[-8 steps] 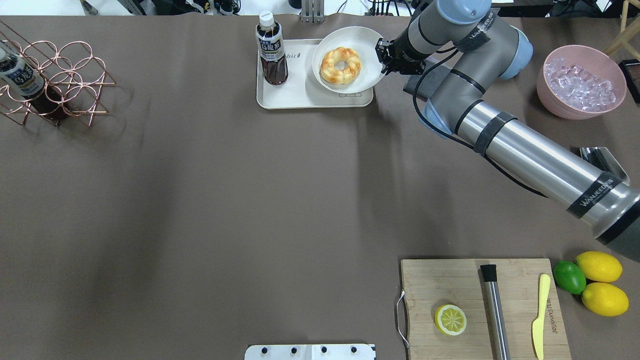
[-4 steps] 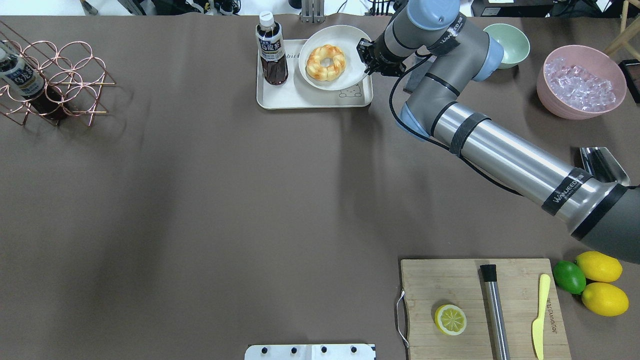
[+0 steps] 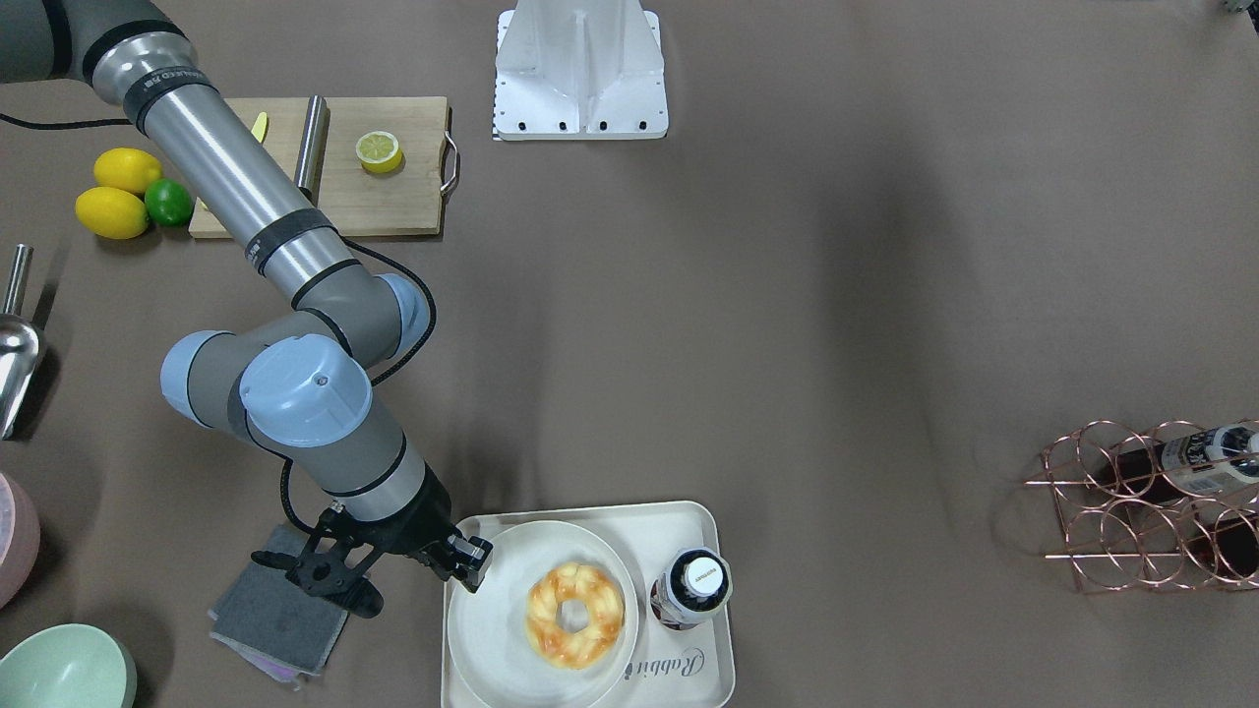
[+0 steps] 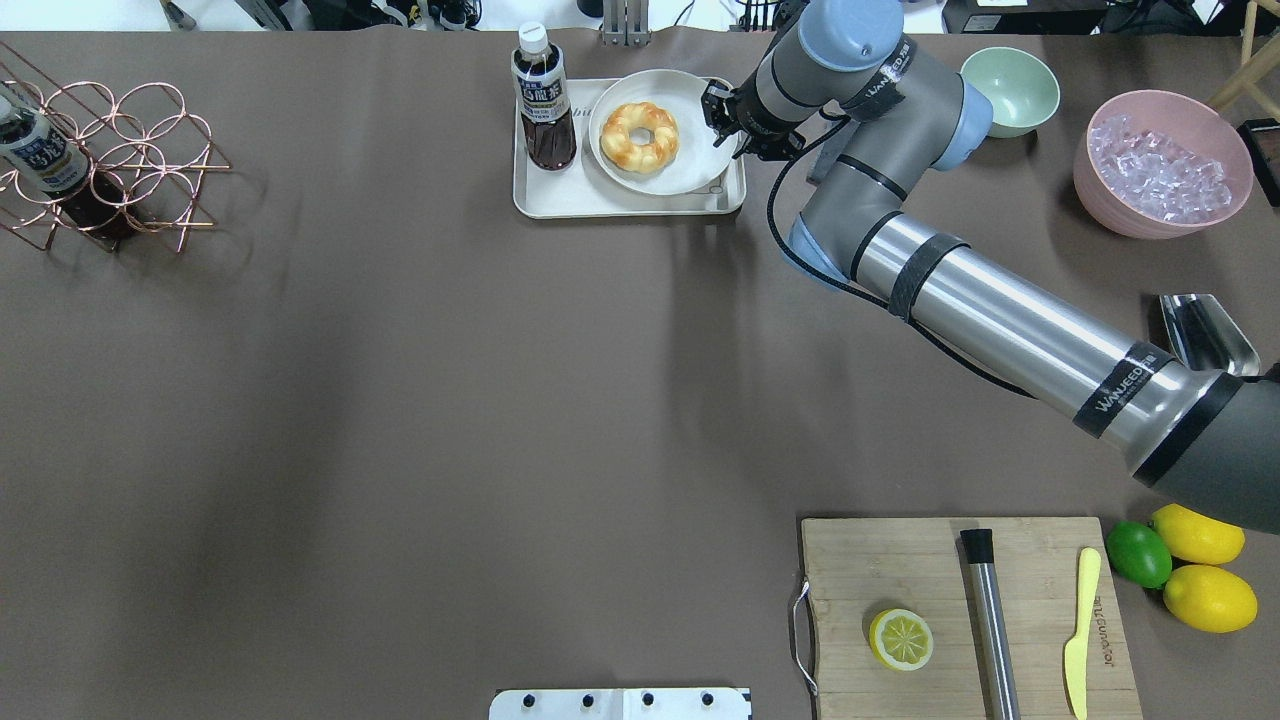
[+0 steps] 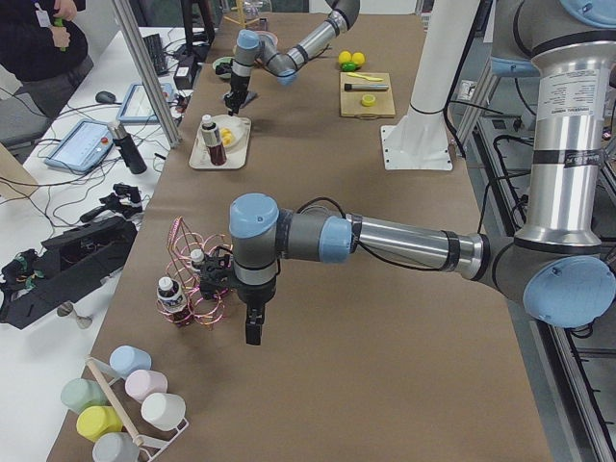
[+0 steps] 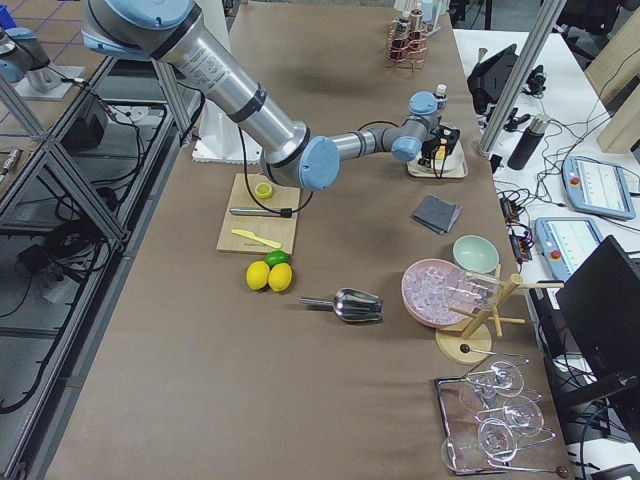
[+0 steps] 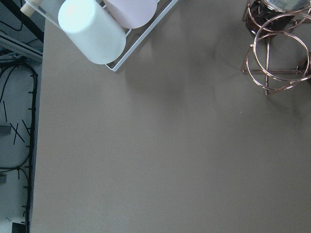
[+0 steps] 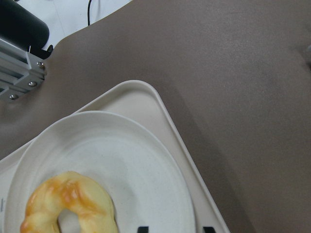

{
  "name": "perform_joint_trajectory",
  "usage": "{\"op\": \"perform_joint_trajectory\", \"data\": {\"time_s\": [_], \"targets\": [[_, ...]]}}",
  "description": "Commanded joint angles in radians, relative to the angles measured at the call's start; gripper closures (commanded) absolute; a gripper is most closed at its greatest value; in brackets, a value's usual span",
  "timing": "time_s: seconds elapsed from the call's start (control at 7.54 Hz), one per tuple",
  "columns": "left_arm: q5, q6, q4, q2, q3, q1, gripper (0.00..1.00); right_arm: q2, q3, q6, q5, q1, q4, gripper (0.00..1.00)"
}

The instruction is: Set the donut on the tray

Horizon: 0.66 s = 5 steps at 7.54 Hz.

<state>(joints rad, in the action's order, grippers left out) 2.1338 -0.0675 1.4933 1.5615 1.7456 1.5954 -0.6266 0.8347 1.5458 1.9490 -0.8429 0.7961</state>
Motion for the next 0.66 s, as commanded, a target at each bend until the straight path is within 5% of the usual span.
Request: {"op": "perform_joint_trajectory", "data": {"time_s": [0.0, 0.27, 0.53], "targets": [[0.0, 0.0, -0.001, 0.0, 0.0, 0.0, 0.02, -0.001, 0.009, 0.008, -0.001, -0.01, 0.003, 0.0], [0.0, 0.002, -0.002, 0.0, 0.0, 0.0, 0.02, -0.1, 0.16, -0.044, 0.083, -0.054, 0.034, 0.0], [0.0, 0.003, -0.002, -0.003, 0.0, 0.002, 0.02, -0.247, 0.398, -0.284, 0.242, -0.141, 0.275, 0.0]]}}
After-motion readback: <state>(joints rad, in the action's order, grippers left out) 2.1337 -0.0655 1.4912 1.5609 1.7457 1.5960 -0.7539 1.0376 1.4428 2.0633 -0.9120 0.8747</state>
